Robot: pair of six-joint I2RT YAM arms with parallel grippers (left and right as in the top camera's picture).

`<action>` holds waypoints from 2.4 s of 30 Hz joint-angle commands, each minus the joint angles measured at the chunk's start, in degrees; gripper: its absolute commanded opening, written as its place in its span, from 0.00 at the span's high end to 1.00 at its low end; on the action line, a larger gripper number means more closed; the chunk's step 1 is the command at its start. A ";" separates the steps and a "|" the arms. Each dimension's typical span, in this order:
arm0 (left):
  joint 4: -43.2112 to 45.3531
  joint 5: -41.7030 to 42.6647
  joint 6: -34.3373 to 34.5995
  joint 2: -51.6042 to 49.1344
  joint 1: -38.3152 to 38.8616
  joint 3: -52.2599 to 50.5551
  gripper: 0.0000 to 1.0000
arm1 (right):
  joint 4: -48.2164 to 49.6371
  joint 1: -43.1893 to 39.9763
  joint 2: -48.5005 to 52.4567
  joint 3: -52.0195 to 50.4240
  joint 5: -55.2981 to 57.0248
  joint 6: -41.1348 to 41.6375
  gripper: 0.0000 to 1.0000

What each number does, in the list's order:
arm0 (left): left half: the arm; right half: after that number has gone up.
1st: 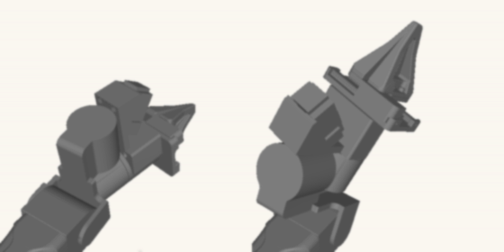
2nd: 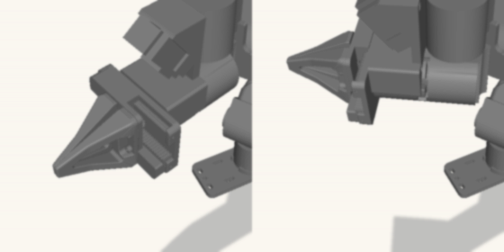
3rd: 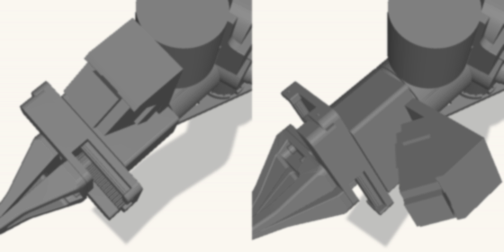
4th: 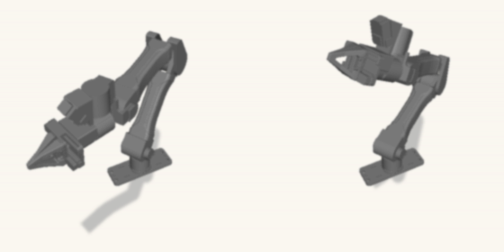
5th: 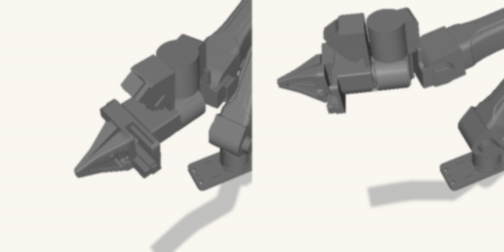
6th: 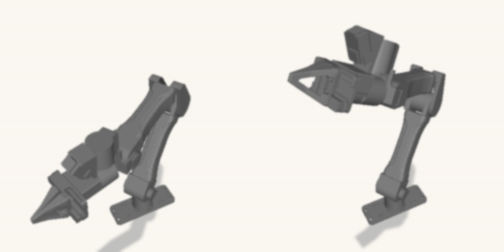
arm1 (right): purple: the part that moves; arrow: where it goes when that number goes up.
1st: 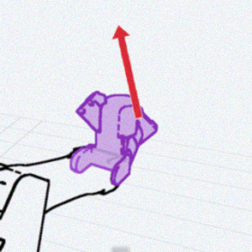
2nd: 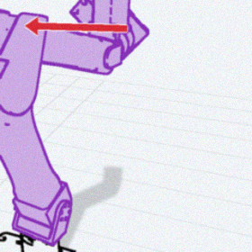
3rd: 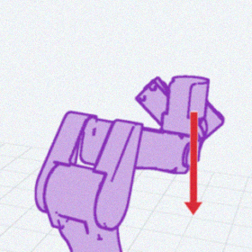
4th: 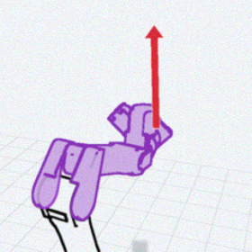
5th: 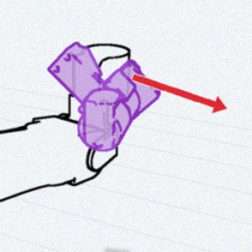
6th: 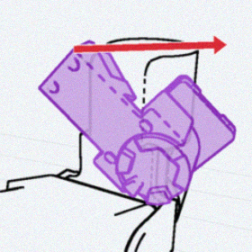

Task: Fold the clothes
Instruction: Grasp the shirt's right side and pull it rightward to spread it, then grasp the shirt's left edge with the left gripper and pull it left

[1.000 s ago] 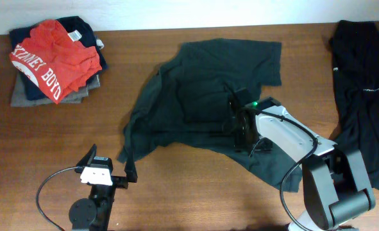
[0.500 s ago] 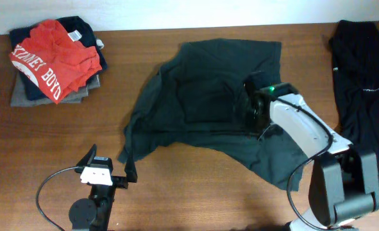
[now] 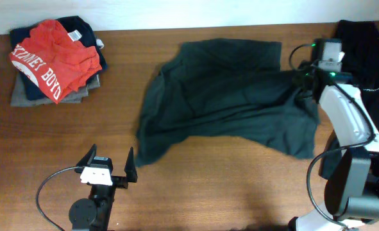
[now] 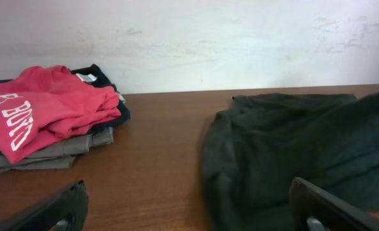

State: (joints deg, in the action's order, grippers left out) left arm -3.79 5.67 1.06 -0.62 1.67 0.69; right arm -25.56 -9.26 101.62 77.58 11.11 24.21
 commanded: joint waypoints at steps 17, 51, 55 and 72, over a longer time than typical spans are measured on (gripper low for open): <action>-0.20 0.57 -0.72 0.26 -0.35 -0.17 0.01 | -20.85 -3.52 1.03 3.23 -31.69 -4.24 0.01; 28.00 7.76 -2.01 -1.18 -0.35 -0.04 0.01 | -37.92 -2.21 -9.01 3.10 -15.98 1.33 0.01; 25.86 8.50 -2.03 -6.67 -0.35 5.79 0.01 | -37.53 -1.99 -9.01 3.10 -16.00 1.36 0.01; -6.58 25.33 5.05 -54.23 0.24 39.26 0.01 | -37.94 -1.97 -9.01 3.08 -17.49 0.04 0.01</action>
State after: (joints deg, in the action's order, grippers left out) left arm -4.84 31.51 -1.19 -51.96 1.48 36.64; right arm -63.46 -11.57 93.43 79.72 -6.07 24.82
